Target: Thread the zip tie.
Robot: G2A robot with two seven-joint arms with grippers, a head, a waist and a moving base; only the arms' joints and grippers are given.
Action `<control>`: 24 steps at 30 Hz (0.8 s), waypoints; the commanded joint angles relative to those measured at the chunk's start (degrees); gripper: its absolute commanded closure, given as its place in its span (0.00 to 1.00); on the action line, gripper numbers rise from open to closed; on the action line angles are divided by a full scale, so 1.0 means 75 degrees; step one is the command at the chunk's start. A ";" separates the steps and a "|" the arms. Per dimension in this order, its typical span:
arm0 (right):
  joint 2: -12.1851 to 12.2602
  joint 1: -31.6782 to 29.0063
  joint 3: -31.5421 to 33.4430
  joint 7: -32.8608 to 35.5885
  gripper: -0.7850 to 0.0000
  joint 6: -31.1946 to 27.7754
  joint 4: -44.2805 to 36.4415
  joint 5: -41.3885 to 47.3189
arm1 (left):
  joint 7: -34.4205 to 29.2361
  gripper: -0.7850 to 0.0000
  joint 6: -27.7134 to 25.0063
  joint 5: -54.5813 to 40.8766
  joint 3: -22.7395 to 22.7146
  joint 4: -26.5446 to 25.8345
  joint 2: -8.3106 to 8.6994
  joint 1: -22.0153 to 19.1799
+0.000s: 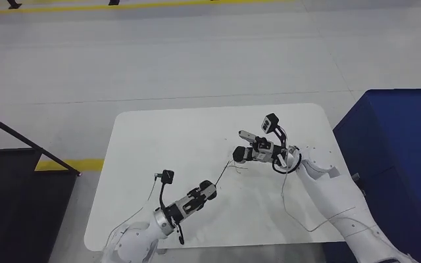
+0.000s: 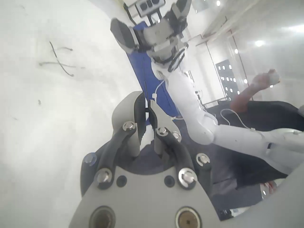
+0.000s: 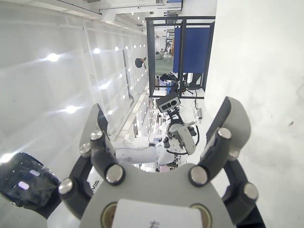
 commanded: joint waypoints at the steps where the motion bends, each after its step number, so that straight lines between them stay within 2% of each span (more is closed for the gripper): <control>1: -0.0022 -0.0115 -0.0161 0.0475 0.00 0.0605 -0.0083 0.0433 | -0.0476 1.00 0.0129 -0.0178 0.0201 -0.0013 0.0014 0.0018; 2: -0.0006 -0.0038 -0.0186 0.0576 0.00 0.0860 -0.0024 0.0257 | -0.0928 1.00 0.0336 -0.0848 0.0241 -0.0077 0.0024 0.0017; 5: 0.0070 0.0063 -0.0200 0.0844 0.00 0.1061 0.0012 -0.0534 | -0.2334 1.00 0.1299 -0.3177 -0.0175 -0.0328 0.0104 -0.0090; 7: 0.0127 0.0066 -0.0138 0.1429 0.00 0.1325 -0.0015 -0.0578 | -0.3271 1.00 0.2432 -0.4523 -0.0524 -0.0282 0.0173 -0.0238; 9: 0.0191 0.0044 -0.0063 0.2086 0.00 0.1559 -0.0061 -0.0570 | -0.3834 1.00 0.3134 -0.5098 -0.0820 -0.0094 0.0235 -0.0439; 11: 0.0241 -0.0010 -0.0011 0.2573 0.00 0.1726 -0.0175 -0.0547 | -0.4362 1.00 0.3783 -0.5661 -0.0799 0.0065 0.0259 -0.0609; 14: 0.0263 -0.0148 0.0034 0.3213 0.00 0.1928 -0.0417 -0.0025 | -0.4551 1.00 0.4218 -0.5718 -0.0684 0.0317 0.0285 -0.0858; 16: 0.0269 -0.0207 0.0063 0.3459 0.17 0.2043 -0.0512 0.0278 | -0.4448 1.00 0.4328 -0.5481 -0.0465 0.0407 0.0287 -0.0960; 17: 0.0271 -0.0226 0.0072 0.3469 0.31 0.2084 -0.0545 0.0358 | -0.4448 1.00 0.4350 -0.5489 -0.0365 0.0429 0.0282 -0.1002; 19: 0.0269 -0.0255 0.0052 0.3341 0.51 0.2136 -0.0616 0.0378 | -0.4228 1.00 0.4245 -0.5240 -0.0230 0.0453 0.0282 -0.1071; 23: 0.0256 -0.0309 -0.0067 0.3165 0.54 0.2097 -0.0747 0.0301 | -0.3908 1.00 0.4088 -0.4974 0.0028 0.0438 0.0276 -0.1122; 24: 0.0253 -0.0319 -0.0092 0.3143 0.58 0.2097 -0.0763 0.0301 | -0.3868 1.00 0.4079 -0.4949 0.0081 0.0440 0.0276 -0.1132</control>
